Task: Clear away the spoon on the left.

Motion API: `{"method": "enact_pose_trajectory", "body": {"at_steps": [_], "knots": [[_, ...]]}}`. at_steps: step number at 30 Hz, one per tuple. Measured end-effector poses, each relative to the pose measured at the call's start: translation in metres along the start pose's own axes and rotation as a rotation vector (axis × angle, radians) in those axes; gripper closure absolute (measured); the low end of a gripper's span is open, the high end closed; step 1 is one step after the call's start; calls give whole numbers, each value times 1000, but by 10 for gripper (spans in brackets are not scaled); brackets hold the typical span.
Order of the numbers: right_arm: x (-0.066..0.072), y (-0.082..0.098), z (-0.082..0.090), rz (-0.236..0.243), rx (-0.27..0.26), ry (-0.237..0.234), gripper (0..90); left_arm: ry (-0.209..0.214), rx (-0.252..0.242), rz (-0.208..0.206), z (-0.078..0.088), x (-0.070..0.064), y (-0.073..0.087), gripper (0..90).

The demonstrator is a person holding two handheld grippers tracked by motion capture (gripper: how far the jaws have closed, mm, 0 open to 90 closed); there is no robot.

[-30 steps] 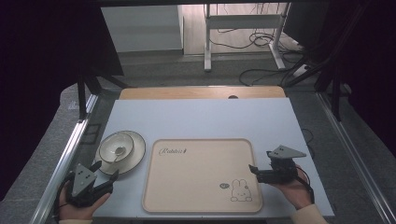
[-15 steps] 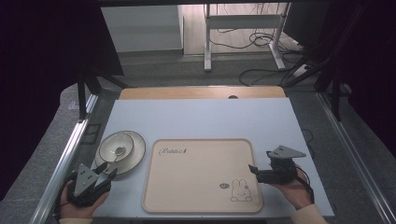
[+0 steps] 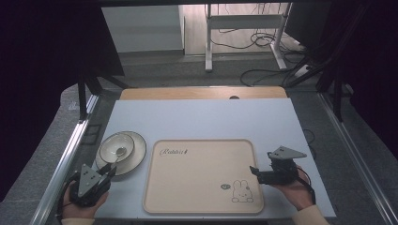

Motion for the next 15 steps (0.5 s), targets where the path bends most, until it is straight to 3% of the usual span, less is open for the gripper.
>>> {"method": "enact_pose_trajectory", "body": {"at_steps": [15], "knots": [[0,1,0,4,11,-2,140,-30,10,25,1,6,1,870]]}}
Point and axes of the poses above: each handheld gripper's, and its own axes: z roughly backward along the jaws, y roughly out of its underside, x roughly to its left, the point moved 7 cm from there along -z, roughly forward along the jaws, and after that the axes turned 10 degrees about -y, right-handed, at the moved point
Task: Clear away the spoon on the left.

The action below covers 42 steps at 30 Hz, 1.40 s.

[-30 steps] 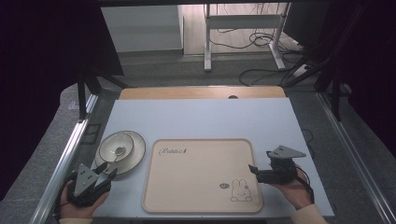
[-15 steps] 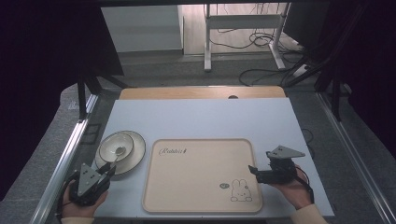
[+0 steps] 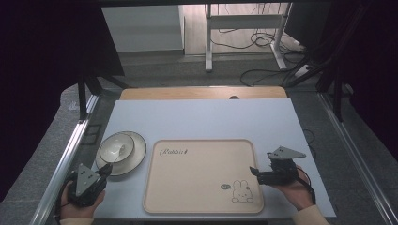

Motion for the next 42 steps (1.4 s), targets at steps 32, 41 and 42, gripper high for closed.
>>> {"method": "enact_pose_trajectory", "body": {"at_steps": [32,41,42], "knots": [[2,0,0,11,4,-5,140,-25,-25,64,4,9,-3,900],[1,1,0,13,8,-3,140,-34,-41,76,7,11,-5,900],[1,1,0,13,8,-3,140,-34,-42,77,7,12,-5,900]]}}
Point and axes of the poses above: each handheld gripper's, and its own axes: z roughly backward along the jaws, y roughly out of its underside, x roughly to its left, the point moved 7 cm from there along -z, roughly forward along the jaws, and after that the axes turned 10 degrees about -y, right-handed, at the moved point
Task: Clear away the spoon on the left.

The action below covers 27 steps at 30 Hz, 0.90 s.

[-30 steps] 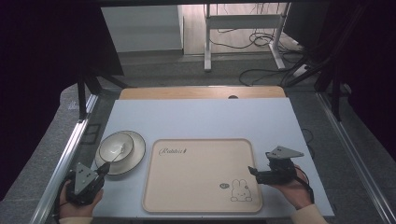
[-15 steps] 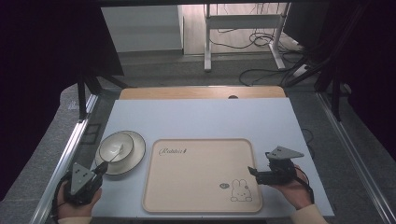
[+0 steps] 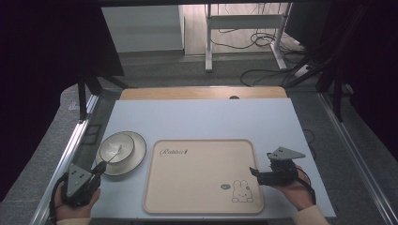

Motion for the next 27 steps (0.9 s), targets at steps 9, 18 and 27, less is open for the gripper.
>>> {"method": "enact_pose_trajectory", "body": {"at_steps": [9,18,27], "knots": [[0,0,0,3,3,1,140,-3,-19,15,3,1,-3,900],[0,0,0,4,2,6,140,-8,-34,29,6,3,-5,900],[-1,0,0,0,-3,6,140,-6,-49,56,9,5,-8,900]]}}
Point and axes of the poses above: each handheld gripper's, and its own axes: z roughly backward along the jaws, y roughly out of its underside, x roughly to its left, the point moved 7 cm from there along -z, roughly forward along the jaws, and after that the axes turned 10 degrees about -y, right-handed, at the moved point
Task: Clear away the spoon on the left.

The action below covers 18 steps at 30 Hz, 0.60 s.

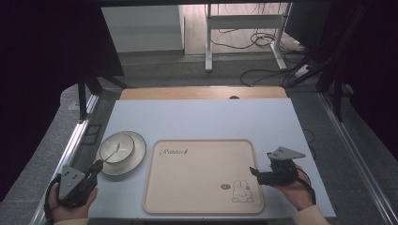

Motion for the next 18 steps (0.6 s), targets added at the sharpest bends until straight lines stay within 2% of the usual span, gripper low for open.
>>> {"method": "enact_pose_trajectory", "body": {"at_steps": [9,18], "knots": [[-1,-1,2,-3,-12,8,140,-6,-35,1,6,-1,-8,900],[-1,-1,2,-3,-12,8,140,12,-75,-5,13,-9,-18,899]]}}
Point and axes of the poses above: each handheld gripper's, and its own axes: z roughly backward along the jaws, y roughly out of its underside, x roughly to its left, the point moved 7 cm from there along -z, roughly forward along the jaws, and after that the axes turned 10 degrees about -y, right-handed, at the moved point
